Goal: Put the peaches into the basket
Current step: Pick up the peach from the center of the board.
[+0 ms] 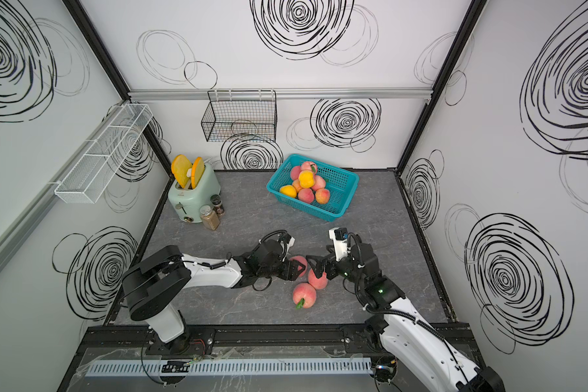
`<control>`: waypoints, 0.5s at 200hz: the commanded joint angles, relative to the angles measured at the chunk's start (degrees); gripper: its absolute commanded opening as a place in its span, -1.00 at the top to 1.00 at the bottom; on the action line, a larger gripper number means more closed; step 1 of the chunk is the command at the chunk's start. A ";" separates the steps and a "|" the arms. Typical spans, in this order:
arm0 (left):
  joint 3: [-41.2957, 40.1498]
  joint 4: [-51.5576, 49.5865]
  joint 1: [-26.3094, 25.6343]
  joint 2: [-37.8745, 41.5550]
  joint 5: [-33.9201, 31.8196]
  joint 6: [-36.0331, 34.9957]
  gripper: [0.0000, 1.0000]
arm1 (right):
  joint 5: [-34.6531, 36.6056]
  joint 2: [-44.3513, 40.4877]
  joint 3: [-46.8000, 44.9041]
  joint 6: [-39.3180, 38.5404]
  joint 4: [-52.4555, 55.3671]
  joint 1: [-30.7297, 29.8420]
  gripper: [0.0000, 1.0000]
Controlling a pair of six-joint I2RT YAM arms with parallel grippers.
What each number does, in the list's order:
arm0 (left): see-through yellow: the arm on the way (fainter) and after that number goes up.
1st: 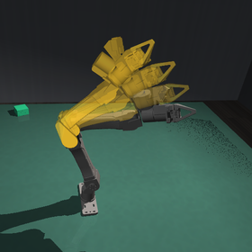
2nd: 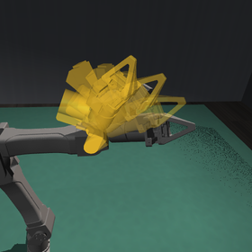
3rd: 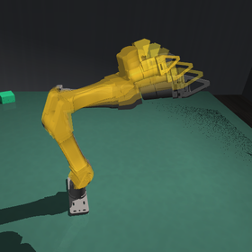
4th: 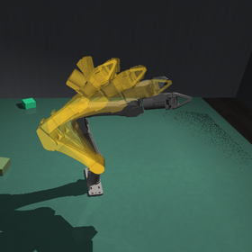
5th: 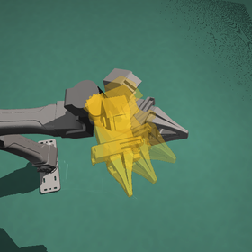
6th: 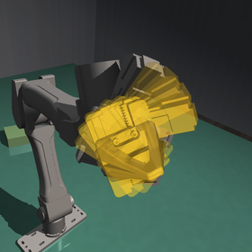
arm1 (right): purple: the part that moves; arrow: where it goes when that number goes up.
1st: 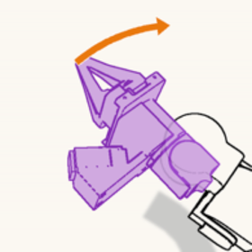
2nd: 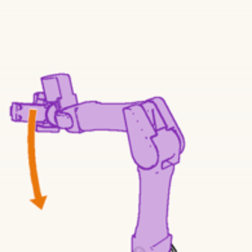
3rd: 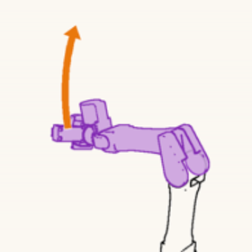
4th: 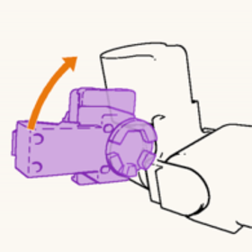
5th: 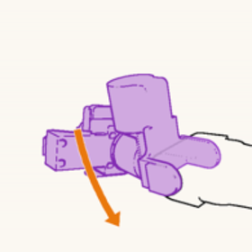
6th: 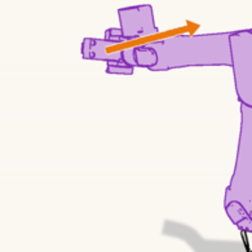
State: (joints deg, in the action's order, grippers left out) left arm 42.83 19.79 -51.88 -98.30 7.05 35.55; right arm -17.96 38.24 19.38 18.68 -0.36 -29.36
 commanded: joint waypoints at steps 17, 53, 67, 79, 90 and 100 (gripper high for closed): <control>-0.90 2.34 1.47 3.80 1.14 0.22 -0.26 | -0.42 -0.07 0.87 -0.16 1.07 0.58 -0.99; -1.84 1.38 2.34 5.92 1.31 0.05 -0.21 | 0.21 0.29 2.03 -1.26 1.86 0.67 -0.99; -2.30 0.72 2.80 7.24 1.50 -0.11 -0.21 | -0.28 1.26 2.24 -1.62 1.80 0.84 -0.99; -2.66 -0.17 3.16 8.69 1.40 -0.45 -0.21 | -0.64 2.45 2.88 -2.21 2.06 0.88 -0.99; -2.99 -1.10 3.38 10.03 1.14 -0.87 -0.20 | -0.60 3.13 3.23 -2.55 2.16 0.82 -0.99; -3.32 -1.65 3.87 11.21 1.15 -1.22 -0.21 | -0.57 3.23 3.31 -2.86 1.91 0.88 -0.99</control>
State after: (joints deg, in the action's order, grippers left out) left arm 40.36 18.83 -49.08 -90.74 8.03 35.38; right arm -18.02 40.84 20.51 17.28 0.38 -28.80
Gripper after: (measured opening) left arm 0.737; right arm 0.993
